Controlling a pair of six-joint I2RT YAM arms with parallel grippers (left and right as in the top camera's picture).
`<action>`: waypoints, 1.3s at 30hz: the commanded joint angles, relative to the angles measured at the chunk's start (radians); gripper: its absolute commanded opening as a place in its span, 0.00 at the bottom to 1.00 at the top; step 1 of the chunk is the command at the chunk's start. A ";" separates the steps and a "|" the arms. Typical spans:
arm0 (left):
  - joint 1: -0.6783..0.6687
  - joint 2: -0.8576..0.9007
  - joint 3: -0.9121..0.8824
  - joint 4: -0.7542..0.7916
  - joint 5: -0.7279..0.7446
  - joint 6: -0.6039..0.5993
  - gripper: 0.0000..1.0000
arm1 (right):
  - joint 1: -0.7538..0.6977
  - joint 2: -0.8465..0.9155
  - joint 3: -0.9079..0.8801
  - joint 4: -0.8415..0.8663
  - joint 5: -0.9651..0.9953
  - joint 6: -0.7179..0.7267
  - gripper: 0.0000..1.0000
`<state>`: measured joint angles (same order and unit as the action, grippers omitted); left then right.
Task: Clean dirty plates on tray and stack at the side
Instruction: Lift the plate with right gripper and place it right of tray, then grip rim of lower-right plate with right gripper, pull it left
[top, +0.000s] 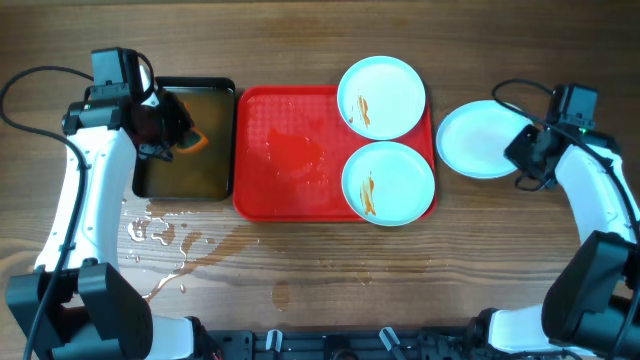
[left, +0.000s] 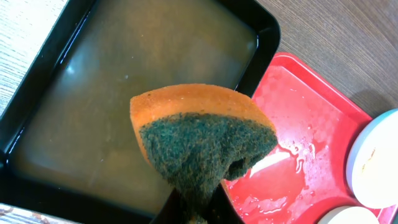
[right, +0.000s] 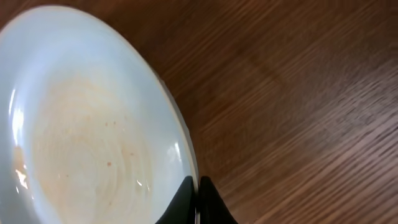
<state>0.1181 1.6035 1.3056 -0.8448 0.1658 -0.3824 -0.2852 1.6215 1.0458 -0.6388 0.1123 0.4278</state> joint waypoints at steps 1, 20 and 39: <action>0.004 -0.003 0.000 0.003 0.016 0.009 0.04 | 0.001 0.025 -0.036 0.050 0.093 0.020 0.04; 0.004 -0.003 0.000 0.004 0.015 0.009 0.04 | 0.126 -0.037 0.117 -0.266 -0.416 -0.141 0.62; 0.004 -0.003 0.000 0.004 0.004 0.009 0.04 | 0.346 0.192 0.039 -0.265 -0.356 -0.111 0.05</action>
<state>0.1181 1.6035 1.3056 -0.8448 0.1658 -0.3824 0.0574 1.7966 1.0954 -0.8948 -0.2420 0.3153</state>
